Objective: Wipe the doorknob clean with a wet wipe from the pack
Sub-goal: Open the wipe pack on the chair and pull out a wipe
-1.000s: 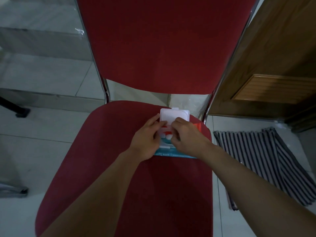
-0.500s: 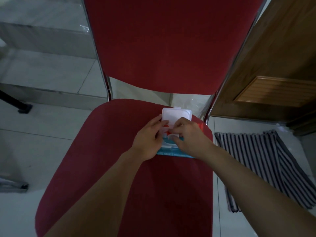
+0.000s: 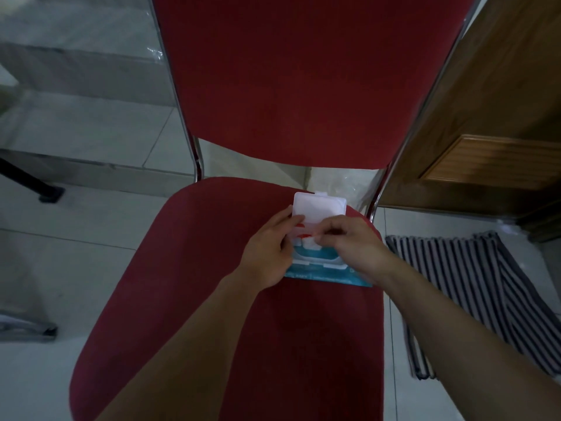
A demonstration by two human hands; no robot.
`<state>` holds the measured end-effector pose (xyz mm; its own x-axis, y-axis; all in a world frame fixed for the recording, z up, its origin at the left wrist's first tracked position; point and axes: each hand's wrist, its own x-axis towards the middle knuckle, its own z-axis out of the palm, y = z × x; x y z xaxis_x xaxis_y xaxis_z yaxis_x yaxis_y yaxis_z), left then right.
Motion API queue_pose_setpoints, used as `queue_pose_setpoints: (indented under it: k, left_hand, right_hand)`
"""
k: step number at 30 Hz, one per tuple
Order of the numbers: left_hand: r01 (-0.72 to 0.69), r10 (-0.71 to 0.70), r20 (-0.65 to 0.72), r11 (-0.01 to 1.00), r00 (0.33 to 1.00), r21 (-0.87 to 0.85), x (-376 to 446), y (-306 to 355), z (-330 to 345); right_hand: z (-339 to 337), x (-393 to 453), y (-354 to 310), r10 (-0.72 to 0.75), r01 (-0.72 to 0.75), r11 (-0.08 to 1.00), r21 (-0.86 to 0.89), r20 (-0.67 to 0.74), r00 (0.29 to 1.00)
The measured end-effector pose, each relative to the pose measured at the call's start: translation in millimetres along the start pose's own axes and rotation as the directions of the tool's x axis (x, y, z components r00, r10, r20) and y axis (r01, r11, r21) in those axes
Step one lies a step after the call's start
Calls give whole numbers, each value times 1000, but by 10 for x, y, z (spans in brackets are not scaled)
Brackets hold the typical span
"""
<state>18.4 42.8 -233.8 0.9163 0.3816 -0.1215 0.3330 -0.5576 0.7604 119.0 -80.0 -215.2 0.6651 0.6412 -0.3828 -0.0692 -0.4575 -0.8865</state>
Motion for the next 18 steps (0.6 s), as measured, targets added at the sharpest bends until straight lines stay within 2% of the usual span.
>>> queue_pose_setpoints:
  k: [2, 4, 7, 9, 11, 12, 18]
  left_hand:
    - [2, -2, -5, 1000, 1000, -12, 0, 4, -2]
    - [6, -6, -2, 1000, 1000, -17, 0, 5, -3]
    - [11, -11, 6, 999, 1000, -32, -12, 6, -7]
    - [0, 0, 8, 999, 1000, -49, -19, 11, -6]
    - [0, 0, 8, 999, 1000, -54, -22, 15, -5]
    - [5, -5, 10, 999, 1000, -50, -22, 13, -6]
    - [11, -10, 23, 999, 1000, -45, -16, 5, -8]
  right_hand:
    - [-37, -9, 24, 59, -63, 978, 198, 24, 998]
    - [-54, -8, 32, 58, -66, 973, 220, 41, 997]
    - [-5, 12, -13, -26, 24, 996, 85, 27, 999]
    - [51, 29, -41, -109, 112, 984, -139, 29, 994]
    - [81, 40, -45, -185, 190, 894, -406, 52, 981]
    - [79, 38, -51, -208, 211, 859, -467, 59, 976]
    - [13, 11, -99, -249, 259, 855, -450, 83, 965]
